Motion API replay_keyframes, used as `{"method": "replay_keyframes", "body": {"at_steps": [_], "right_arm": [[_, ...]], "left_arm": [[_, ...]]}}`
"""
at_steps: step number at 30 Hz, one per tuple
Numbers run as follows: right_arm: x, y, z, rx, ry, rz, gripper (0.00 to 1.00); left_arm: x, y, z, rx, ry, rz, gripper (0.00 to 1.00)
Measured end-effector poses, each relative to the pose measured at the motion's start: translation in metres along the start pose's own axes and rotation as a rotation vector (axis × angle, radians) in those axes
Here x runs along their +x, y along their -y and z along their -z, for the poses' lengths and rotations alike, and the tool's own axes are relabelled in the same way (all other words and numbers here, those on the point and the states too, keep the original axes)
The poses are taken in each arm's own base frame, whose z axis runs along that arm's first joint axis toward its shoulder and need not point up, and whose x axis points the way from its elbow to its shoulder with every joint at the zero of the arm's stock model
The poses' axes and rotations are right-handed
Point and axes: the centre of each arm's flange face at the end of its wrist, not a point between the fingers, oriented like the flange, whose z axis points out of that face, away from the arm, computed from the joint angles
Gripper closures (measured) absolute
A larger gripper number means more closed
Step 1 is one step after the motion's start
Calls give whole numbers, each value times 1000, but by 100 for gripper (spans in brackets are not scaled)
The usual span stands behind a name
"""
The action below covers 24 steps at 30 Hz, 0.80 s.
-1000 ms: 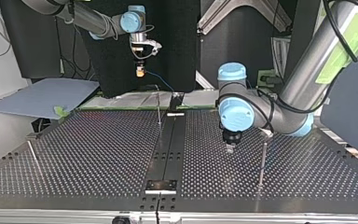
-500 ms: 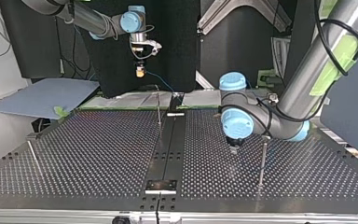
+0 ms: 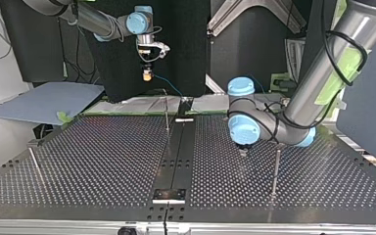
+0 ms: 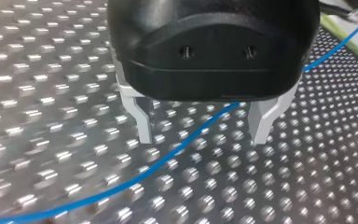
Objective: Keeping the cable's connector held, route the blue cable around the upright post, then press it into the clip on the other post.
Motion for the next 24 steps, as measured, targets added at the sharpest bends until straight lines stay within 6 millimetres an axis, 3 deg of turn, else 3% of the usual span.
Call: {"method": "replay_keyframes", "body": {"at_steps": [16, 24], "right_arm": [[-1, 0, 0, 0, 4, -1, 100], [-1, 0, 0, 0, 2, -3, 100]], "left_arm": [[8, 9, -10, -24, 1, 0, 0], [37, 36, -27, -7, -54, -36, 0]]}}
